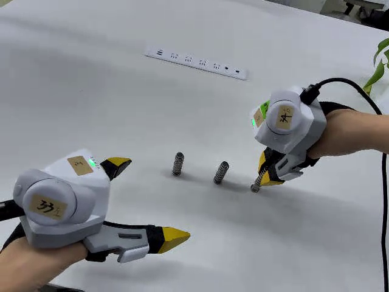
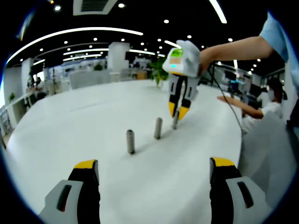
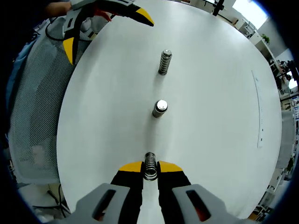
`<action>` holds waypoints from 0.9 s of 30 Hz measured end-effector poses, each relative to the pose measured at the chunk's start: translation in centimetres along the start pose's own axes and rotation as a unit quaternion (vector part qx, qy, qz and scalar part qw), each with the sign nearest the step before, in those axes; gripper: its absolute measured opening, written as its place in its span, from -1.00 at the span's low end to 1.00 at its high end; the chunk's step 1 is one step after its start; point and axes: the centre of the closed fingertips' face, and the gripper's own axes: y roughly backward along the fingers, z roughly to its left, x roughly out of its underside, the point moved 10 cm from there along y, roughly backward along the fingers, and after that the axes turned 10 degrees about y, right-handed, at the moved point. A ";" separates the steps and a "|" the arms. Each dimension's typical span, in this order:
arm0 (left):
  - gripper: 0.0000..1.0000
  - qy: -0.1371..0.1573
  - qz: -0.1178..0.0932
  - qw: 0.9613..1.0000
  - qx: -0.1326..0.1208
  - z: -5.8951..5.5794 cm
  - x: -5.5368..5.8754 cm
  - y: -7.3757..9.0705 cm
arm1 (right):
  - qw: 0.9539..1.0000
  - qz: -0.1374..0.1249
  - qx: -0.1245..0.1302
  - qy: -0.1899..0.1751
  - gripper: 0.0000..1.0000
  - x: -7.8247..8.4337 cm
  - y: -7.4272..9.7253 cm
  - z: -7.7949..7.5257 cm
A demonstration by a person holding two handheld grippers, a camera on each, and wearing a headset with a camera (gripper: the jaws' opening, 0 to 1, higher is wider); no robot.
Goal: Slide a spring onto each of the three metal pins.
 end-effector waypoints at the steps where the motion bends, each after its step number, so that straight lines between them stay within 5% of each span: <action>1: 1.00 0.000 0.000 1.000 0.000 0.0 0.0 0.0 | 1.000 0.001 -0.003 -0.002 -0.75 0.2 -0.3 -0.3; 27: 0.98 -0.003 0.008 1.000 0.011 0.0 -0.2 -0.5 | 1.000 0.008 -0.008 -0.012 -0.73 0.8 -2.7 -0.3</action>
